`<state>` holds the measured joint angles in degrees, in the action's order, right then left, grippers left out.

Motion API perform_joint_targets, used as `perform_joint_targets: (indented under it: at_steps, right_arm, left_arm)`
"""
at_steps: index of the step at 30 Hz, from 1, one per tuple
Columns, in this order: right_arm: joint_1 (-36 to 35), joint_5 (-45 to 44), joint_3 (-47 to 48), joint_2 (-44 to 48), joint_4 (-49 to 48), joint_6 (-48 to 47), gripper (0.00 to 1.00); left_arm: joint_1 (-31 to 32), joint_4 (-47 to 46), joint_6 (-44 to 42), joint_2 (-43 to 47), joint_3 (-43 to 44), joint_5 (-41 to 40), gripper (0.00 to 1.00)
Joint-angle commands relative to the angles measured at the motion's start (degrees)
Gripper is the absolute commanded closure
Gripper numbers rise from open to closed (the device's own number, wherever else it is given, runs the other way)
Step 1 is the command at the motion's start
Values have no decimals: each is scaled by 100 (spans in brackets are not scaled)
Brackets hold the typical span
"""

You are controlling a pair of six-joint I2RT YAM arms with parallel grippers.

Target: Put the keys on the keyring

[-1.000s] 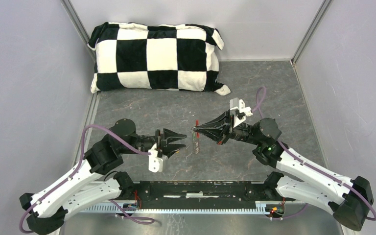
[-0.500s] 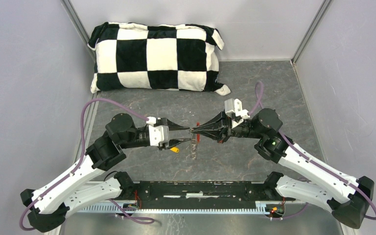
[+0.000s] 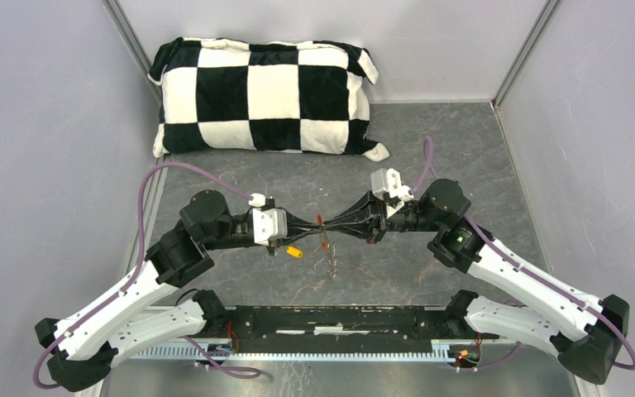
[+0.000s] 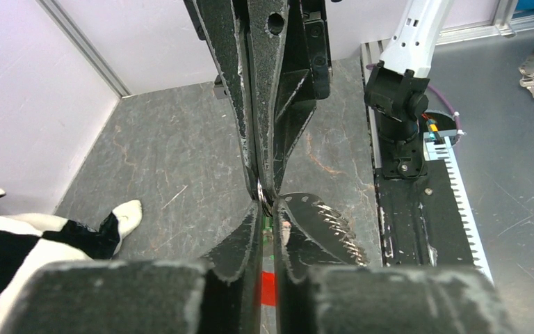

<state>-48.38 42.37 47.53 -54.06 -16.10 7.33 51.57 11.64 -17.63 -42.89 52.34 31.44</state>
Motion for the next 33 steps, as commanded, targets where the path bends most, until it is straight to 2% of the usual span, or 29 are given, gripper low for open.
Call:
perform_joint_targets:
  at_steps: [1,4,7,11,14,20,33]
  right_arm:
    - [-14,45,329,79,-116,-21,99]
    - [-8,-37,682,31,671,-407,81]
    - [18,23,1306,-114,1949,-1080,62]
    - [15,149,2289,-590,3739,-1881,52]
    - [15,154,2664,-807,4416,-2273,51]
    - [-35,114,3120,-1060,5149,-2728,52]
    - [-248,-358,3393,-1406,5627,-2982,58]
  left_arm:
    - [20,200,-256,-75,256,179,98]
    - [20,438,-386,-127,325,205,98]
    - [20,810,-631,-264,491,296,98]
    - [20,1191,-732,-525,768,353,98]
    - [19,1368,-730,-647,945,344,98]
    - [18,1717,-526,-906,1200,413,98]
    - [8,1918,-561,-1134,1374,491,98]
